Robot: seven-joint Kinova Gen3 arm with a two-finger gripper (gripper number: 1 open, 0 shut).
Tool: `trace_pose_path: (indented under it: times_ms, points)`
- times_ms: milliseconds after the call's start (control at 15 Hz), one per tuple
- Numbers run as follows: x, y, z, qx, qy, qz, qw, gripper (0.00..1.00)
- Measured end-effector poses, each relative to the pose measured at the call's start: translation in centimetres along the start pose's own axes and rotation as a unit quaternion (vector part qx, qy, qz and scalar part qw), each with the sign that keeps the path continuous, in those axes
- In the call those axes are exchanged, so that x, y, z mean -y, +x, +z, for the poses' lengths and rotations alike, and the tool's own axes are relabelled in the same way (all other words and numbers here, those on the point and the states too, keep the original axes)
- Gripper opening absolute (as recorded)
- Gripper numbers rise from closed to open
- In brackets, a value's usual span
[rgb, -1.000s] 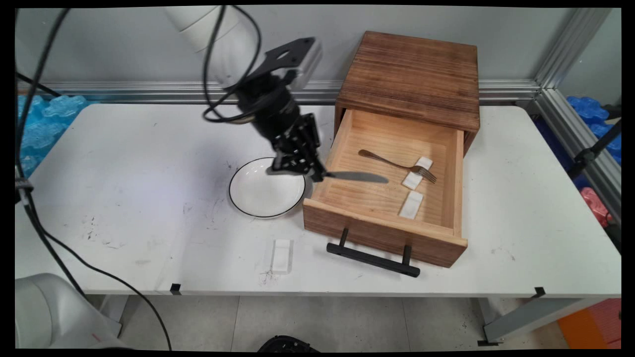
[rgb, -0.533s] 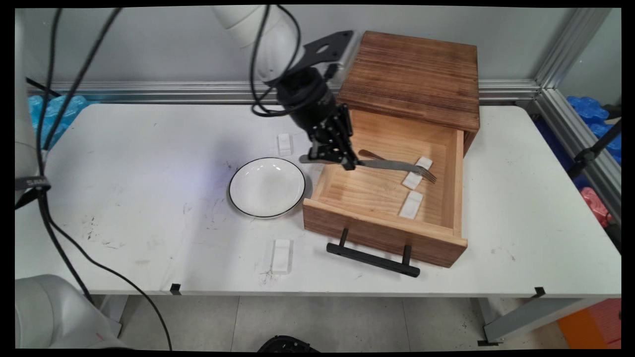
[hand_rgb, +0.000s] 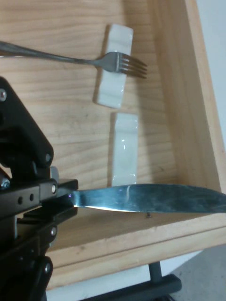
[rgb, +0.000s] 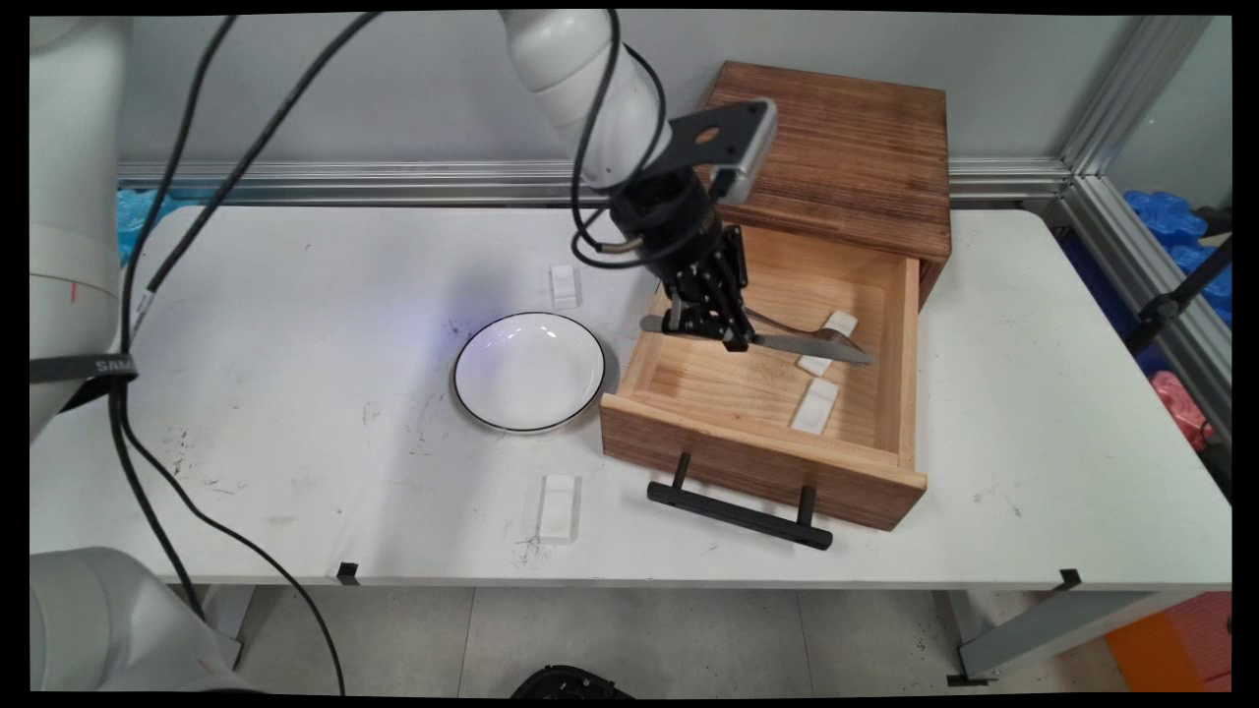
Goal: Place the picked object into the drawer
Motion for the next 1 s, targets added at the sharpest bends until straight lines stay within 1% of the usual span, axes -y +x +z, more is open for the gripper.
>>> trace_pose_path:
  times_ms: [267, 533, 733, 1000]
  points:
    - [0.8, 0.2, 1.9, 0.007, -0.001, 0.011, 0.9999, 0.0]
    - [1.9, 0.5, 3.6, 0.01, 0.005, 0.016, 0.9998, 0.0]
    - [2.6, 0.6, 4.7, 0.013, 0.011, 0.016, 0.9997, 0.0]
    - [2.9, 0.7, 6.2, 0.017, 0.011, 0.01, 0.9998, 0.0]
